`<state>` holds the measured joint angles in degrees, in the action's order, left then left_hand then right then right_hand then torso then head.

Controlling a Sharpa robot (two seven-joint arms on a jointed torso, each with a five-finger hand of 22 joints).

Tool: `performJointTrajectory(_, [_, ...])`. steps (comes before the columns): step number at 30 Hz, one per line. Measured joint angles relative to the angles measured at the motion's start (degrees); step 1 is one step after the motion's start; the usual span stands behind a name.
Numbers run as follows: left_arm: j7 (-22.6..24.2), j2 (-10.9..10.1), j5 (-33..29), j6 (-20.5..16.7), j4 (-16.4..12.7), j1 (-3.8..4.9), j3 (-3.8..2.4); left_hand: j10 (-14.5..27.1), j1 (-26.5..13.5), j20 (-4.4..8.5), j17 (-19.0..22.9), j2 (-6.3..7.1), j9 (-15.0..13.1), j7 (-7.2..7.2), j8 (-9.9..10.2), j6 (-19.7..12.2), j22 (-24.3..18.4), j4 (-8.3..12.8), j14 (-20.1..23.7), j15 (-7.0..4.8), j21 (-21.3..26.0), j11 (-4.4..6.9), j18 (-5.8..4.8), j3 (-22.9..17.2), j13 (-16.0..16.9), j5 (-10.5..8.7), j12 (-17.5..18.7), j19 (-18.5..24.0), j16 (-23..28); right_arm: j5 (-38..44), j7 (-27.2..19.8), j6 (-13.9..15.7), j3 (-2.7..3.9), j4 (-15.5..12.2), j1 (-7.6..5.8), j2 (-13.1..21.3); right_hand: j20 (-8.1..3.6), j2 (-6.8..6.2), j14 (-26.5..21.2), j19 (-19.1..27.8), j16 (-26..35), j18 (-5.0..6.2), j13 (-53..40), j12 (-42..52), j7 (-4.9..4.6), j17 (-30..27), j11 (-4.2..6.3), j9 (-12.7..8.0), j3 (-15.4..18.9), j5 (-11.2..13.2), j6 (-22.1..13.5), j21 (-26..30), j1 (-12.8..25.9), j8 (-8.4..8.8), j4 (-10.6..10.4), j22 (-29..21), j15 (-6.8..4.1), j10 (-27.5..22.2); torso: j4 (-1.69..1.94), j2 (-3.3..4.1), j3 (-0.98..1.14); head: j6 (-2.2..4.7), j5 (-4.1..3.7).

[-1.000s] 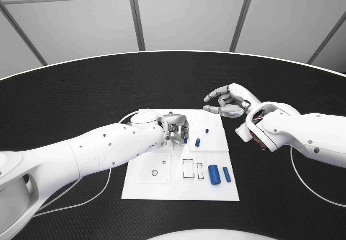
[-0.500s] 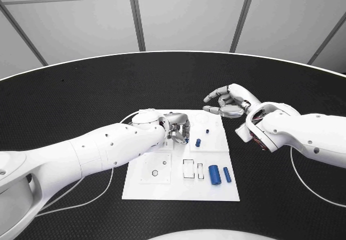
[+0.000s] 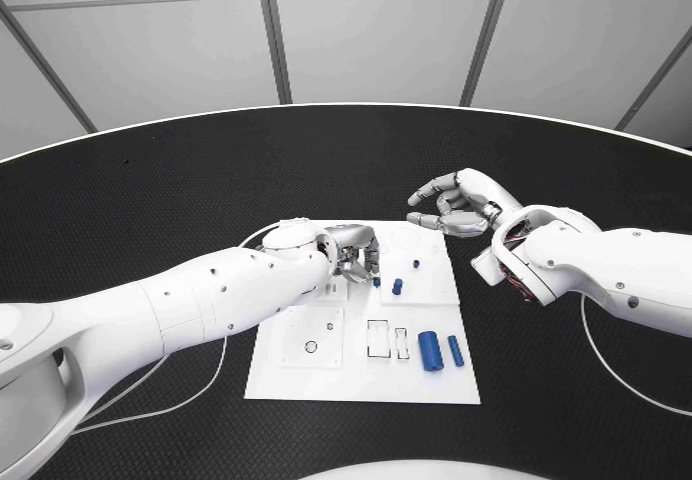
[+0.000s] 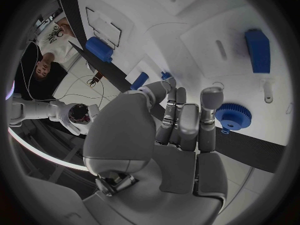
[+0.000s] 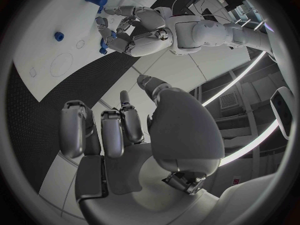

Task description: Assemble the parts on the task board

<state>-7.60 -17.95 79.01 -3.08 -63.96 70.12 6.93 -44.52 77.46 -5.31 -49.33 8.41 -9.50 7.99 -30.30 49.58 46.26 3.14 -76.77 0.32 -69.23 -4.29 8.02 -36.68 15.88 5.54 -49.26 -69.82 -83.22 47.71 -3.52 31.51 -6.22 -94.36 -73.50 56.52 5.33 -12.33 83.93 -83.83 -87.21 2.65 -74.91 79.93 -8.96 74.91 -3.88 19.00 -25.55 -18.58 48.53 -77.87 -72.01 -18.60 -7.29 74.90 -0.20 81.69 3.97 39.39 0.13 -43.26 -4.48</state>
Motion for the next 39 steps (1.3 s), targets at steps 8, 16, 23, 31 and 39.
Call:
performJointTrajectory(8, [3.0,-0.8,-0.7,-0.5,-0.8,-0.02,0.00,0.0,0.2,0.06,1.2,-0.70,-0.1,0.19,0.0,0.2,-0.1,1.1,0.0,0.00,0.0,0.00,0.00,-2.6,-0.3,0.00,-0.2,-0.1,0.0,0.0,0.0,-0.1,0.00,0.0,0.00,0.0,0.00,0.00,0.0,0.0,0.0,0.00,0.0,0.0,0.18,0.0,0.00,0.0,0.0,0.0,0.2,0.0,0.0,0.00,0.0,0.0,0.00,0.0,0.01,0.00,-0.06,0.09,0.09])
performJointTrajectory(16, [7.1,-1.7,-1.7,-1.4,-1.6,-0.03,0.01,0.4,0.9,-0.23,2.9,0.81,-0.1,0.53,0.7,-0.4,-3.1,3.2,1.2,0.21,1.1,-0.41,0.00,-4.7,-1.1,0.00,0.1,2.3,0.0,0.0,0.0,-0.1,0.00,0.1,0.00,0.1,0.00,0.00,0.0,0.0,0.0,-0.01,0.0,0.0,0.18,0.0,0.00,0.0,0.0,0.0,0.2,0.0,0.0,0.00,0.0,0.0,0.00,0.0,0.03,0.03,-0.07,0.09,0.10])
performJointTrajectory(23, [8.1,-2.4,-1.7,-0.8,-2.2,-0.03,0.01,1.0,1.0,-0.30,2.8,1.85,0.2,0.60,1.6,-1.3,-3.2,4.2,1.7,0.62,1.0,-1.03,0.01,-5.3,-1.4,0.00,0.2,3.0,0.0,0.0,0.0,-0.2,0.00,0.1,0.00,0.1,0.00,0.00,0.0,0.0,0.0,0.00,0.0,0.0,0.18,0.0,0.00,0.0,0.0,0.0,0.2,0.0,0.0,0.00,0.0,0.0,0.00,0.0,0.05,0.06,-0.10,0.13,0.01])
performJointTrajectory(31, [5.9,-2.0,0.2,1.4,-1.9,-0.03,0.01,2.4,0.4,-1.63,3.0,2.46,0.1,0.43,2.6,-1.1,9.1,4.9,2.6,1.13,-8.1,-1.53,0.00,-5.5,-0.9,0.00,-1.7,-0.5,-0.7,0.0,0.0,-0.2,0.00,0.1,0.00,0.1,0.00,0.00,0.0,0.0,0.0,0.00,0.0,0.0,0.18,0.0,0.00,0.0,0.0,0.0,0.2,0.0,0.0,0.00,0.0,0.0,0.00,0.0,0.03,0.08,-0.09,0.10,-0.01])
performJointTrajectory(39, [4.6,-1.2,1.4,2.3,-1.1,-0.04,0.01,3.1,0.1,-2.57,0.3,2.13,-0.7,0.30,2.8,-0.3,23.9,5.6,1.8,1.62,-18.7,-1.44,-2.63,-5.7,0.8,0.00,-6.6,-4.1,-2.4,0.0,0.0,-0.2,0.00,0.0,0.00,0.1,0.00,0.00,0.0,0.0,0.0,0.00,0.0,0.0,0.18,0.0,0.00,0.0,0.0,0.0,0.2,0.0,0.0,0.00,0.0,0.0,0.00,0.0,0.01,0.09,-0.03,0.03,0.03])
